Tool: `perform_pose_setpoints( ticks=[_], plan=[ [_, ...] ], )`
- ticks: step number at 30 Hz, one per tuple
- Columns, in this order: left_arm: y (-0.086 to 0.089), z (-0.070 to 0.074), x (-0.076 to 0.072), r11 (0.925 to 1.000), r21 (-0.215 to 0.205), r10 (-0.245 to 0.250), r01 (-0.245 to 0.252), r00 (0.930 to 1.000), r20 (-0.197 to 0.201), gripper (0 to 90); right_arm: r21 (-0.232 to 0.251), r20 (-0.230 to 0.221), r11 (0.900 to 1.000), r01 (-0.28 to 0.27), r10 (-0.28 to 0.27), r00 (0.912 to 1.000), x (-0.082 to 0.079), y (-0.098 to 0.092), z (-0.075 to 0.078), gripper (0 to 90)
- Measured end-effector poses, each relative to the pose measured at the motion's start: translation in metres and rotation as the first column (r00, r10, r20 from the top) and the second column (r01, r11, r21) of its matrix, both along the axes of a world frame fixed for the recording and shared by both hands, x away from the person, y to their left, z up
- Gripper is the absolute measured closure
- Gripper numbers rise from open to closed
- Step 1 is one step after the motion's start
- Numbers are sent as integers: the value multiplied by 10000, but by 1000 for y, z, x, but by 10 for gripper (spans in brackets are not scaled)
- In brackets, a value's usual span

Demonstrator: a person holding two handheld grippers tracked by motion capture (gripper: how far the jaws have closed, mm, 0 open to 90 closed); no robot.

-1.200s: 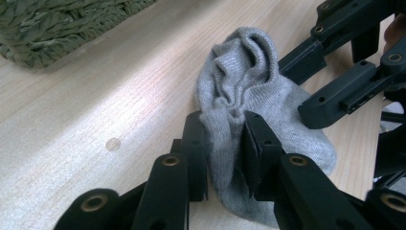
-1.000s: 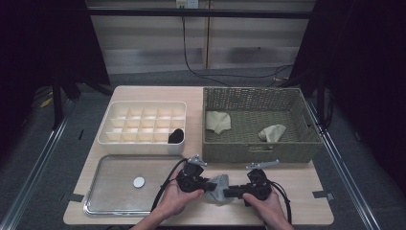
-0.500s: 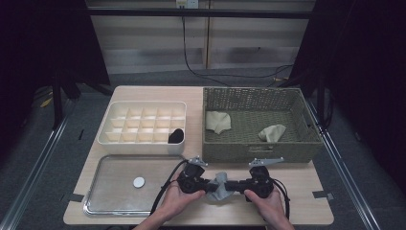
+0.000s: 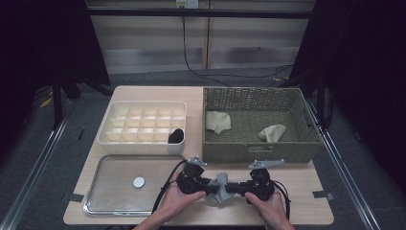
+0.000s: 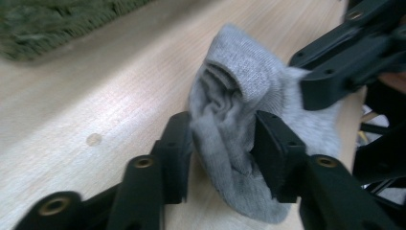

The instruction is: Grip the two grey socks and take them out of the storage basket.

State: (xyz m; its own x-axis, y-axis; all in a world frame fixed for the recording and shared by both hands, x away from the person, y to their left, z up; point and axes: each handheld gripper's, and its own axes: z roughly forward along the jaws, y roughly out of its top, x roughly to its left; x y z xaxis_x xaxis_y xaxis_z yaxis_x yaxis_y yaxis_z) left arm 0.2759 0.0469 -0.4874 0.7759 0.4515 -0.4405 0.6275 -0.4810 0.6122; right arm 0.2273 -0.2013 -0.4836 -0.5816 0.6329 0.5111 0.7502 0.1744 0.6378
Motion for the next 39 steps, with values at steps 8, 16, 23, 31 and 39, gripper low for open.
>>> perform_pose_setpoints(
  ticks=[8,16,23,31,39],
  plan=[
    [-2,-2,2,9996,-13,-267,266,9996,-134,594,-132,64,9996,257,-256,9997,-1,-13,3,846],
    [-13,-11,2,9987,328,-370,378,9991,-223,798,-45,239,9997,241,-240,9994,-1,-15,7,846],
    [-14,-11,1,9990,455,-34,41,9999,-147,830,367,278,9988,-322,312,9991,-3,4,9,844],
    [-12,-11,2,9986,488,216,-210,9997,-110,833,258,-24,9972,-700,701,9975,-5,17,1,797],
    [-9,-14,4,9997,203,167,-160,9993,-333,819,-59,-181,9975,-704,703,9974,-3,18,-6,816]
  ],
)
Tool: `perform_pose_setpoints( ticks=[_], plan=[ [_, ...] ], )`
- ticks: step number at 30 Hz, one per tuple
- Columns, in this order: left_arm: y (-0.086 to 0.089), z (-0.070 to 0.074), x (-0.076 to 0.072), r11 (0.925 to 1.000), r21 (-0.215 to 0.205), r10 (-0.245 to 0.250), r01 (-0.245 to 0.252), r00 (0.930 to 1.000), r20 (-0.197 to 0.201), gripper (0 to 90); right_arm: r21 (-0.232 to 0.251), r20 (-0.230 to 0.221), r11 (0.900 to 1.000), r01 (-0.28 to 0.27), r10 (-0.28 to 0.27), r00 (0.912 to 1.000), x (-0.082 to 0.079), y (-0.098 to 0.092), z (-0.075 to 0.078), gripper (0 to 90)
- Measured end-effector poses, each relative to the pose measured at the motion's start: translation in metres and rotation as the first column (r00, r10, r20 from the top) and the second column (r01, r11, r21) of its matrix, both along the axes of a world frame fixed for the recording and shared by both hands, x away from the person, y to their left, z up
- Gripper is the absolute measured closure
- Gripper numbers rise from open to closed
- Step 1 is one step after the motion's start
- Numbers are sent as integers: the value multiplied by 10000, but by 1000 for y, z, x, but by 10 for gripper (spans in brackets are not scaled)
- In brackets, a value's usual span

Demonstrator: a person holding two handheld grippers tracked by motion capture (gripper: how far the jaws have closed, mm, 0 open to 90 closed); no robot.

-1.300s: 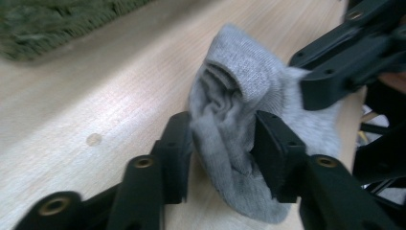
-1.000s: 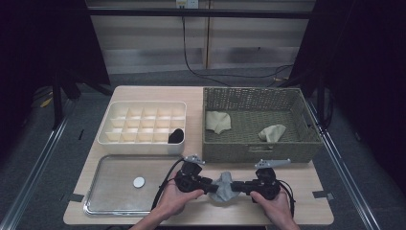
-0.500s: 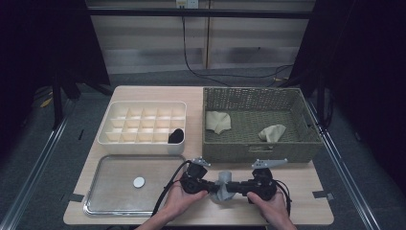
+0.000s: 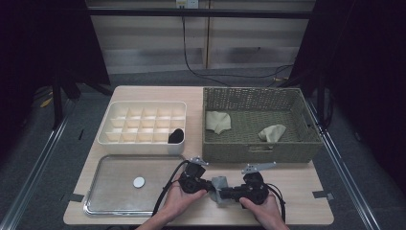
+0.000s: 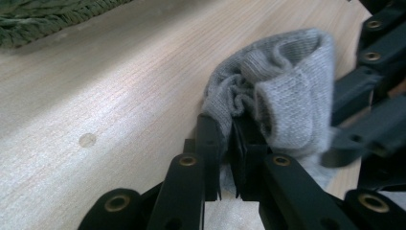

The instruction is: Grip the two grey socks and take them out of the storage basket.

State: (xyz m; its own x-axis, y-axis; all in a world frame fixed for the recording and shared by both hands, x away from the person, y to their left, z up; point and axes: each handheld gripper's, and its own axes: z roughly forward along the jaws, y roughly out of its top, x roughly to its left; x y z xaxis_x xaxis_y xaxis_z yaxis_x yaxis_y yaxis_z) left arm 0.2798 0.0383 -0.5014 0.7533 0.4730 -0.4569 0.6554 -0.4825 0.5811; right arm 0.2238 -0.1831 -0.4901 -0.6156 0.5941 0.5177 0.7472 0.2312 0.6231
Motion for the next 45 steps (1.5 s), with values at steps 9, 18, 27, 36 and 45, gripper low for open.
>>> perform_pose_setpoints(
  ticks=[9,18,27,36,45],
  plan=[
    [21,24,5,9961,-820,313,-311,9995,2,659,-191,-111,9994,276,-278,9996,5,-3,-3,822],
    [11,28,7,9921,-1225,260,-265,9996,-55,459,-247,-121,9991,331,-334,9994,7,0,-3,820],
    [8,12,14,9959,-553,712,-710,9975,3,481,-380,94,9987,344,-341,9994,1,-1,0,738],
    [11,9,12,9969,-121,779,-774,9959,464,506,333,447,9945,994,-1009,9939,-11,-27,14,768],
    [10,7,12,9982,-98,593,-590,9976,348,506,-768,40,9939,798,-797,9968,0,-8,0,777]
  ],
)
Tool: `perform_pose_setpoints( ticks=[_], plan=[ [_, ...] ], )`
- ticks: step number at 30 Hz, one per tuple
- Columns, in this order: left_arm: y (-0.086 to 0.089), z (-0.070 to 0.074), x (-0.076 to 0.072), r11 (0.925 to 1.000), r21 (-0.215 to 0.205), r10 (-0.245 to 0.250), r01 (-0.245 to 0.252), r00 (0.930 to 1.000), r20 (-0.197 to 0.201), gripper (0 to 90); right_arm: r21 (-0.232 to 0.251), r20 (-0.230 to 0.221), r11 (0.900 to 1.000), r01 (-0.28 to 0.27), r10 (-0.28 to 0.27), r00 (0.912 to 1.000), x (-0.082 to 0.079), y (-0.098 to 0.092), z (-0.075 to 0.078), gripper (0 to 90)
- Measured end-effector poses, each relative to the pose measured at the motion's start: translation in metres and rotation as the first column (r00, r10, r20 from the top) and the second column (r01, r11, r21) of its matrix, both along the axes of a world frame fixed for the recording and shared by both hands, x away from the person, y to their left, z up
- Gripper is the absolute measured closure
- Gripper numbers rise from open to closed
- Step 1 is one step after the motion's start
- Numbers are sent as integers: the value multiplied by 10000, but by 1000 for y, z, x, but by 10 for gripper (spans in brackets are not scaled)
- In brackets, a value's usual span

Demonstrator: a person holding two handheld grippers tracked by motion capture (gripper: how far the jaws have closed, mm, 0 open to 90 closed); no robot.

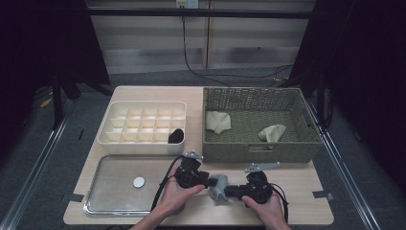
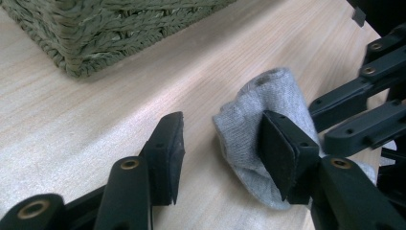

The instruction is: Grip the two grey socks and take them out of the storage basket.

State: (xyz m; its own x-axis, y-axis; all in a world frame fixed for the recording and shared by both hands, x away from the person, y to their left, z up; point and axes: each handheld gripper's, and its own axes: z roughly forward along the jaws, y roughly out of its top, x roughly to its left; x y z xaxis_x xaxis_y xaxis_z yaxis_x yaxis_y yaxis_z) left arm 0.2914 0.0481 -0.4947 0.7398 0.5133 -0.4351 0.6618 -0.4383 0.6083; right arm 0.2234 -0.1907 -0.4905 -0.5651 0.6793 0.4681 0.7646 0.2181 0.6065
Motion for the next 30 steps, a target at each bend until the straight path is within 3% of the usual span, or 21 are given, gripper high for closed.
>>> perform_pose_setpoints(
  ticks=[3,11,14,16,23,29,30],
  plan=[
    [2,-3,1,9995,-277,-154,143,9991,-397,506,-224,3,9997,54,-54,10000,2,0,-1,794],
    [3,-5,1,9975,-513,-505,478,9973,-535,494,-558,117,9984,73,-67,9999,4,0,-3,826],
    [2,-7,2,9948,-751,-741,682,9942,-782,487,-552,104,9985,51,-45,9999,5,0,-4,837],
    [0,-7,0,9949,-722,-747,702,9953,-613,487,-543,122,9985,79,-73,9999,5,0,-5,841],
    [-6,-9,-3,9885,-920,-1265,1201,9897,-674,516,-557,117,9984,98,-91,9999,6,0,-6,847],
    [-7,-10,-5,9831,-1053,-1585,1500,9843,-779,662,-547,172,9985,58,-48,9998,7,0,-7,850],
    [-7,-8,-7,9821,-856,-1727,1675,9834,-565,679,-542,189,9985,52,-42,9998,7,0,-7,849]
  ],
)
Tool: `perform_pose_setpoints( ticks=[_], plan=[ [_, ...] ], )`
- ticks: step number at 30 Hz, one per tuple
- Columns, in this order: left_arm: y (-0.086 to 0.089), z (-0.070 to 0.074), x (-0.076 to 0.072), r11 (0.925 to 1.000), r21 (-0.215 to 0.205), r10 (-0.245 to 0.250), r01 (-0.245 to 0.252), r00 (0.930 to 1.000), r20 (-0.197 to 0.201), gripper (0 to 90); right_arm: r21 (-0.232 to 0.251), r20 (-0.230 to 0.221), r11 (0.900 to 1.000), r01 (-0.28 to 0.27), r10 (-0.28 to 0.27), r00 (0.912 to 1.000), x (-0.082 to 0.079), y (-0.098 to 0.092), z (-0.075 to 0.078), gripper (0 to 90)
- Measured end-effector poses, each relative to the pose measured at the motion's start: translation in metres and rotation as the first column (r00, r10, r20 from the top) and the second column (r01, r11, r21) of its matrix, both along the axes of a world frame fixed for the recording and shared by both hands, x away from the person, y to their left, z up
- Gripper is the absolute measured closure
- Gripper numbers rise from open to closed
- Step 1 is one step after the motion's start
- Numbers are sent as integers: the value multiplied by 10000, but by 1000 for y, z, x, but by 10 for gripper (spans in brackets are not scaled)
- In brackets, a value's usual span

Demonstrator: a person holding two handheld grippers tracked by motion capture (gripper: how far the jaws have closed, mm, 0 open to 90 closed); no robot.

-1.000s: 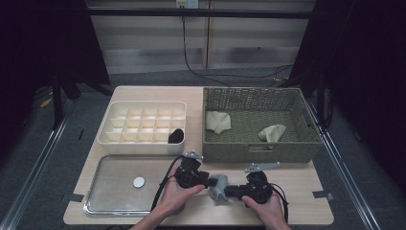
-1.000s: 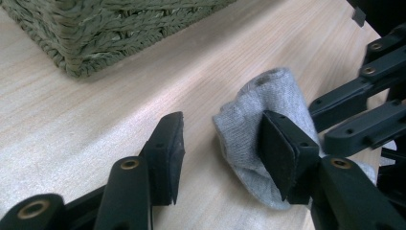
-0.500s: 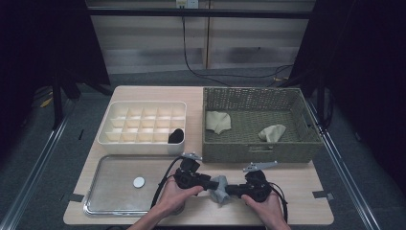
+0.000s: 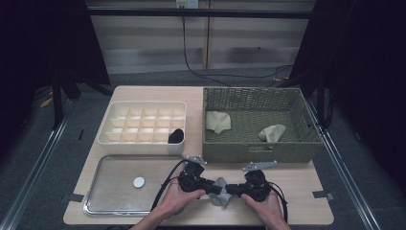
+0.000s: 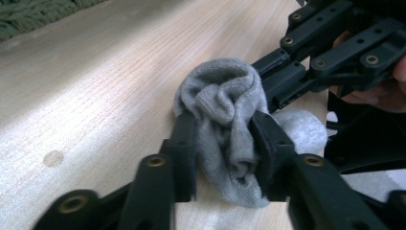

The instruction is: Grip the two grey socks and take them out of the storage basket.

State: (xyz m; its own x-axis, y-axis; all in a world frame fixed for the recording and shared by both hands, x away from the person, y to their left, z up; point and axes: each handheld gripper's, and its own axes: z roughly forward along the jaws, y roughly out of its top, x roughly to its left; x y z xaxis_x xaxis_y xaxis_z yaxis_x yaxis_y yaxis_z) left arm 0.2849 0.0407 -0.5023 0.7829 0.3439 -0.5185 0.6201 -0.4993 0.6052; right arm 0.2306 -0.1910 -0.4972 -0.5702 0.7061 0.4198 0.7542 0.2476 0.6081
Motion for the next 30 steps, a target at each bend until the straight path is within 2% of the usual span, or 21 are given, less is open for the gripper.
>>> perform_pose_setpoints(
  ticks=[3,7,9,14,15,20,30],
  plan=[
    [-1,3,-3,9999,87,114,-116,9997,236,714,83,-77,10000,29,-29,10000,0,-1,0,845],
    [0,4,-2,9999,75,132,-134,9995,296,733,125,-6,9999,40,-40,10000,-1,-3,1,819],
    [1,6,0,9999,50,128,-129,9996,232,734,281,82,9996,92,-94,9999,-2,-6,4,785],
    [7,11,2,9989,-82,469,-465,9980,436,737,462,338,9988,190,-206,9992,-3,-12,8,743],
    [7,12,2,9985,-112,549,-545,9979,342,737,514,364,9984,254,-273,9990,-3,-14,9,731],
    [14,18,5,9982,-75,591,-587,9969,521,738,694,460,9967,428,-460,9979,-4,-21,13,707],
    [24,25,8,9966,-197,814,-805,9954,504,738,868,587,9945,588,-641,9962,-3,-27,18,661]
  ],
)
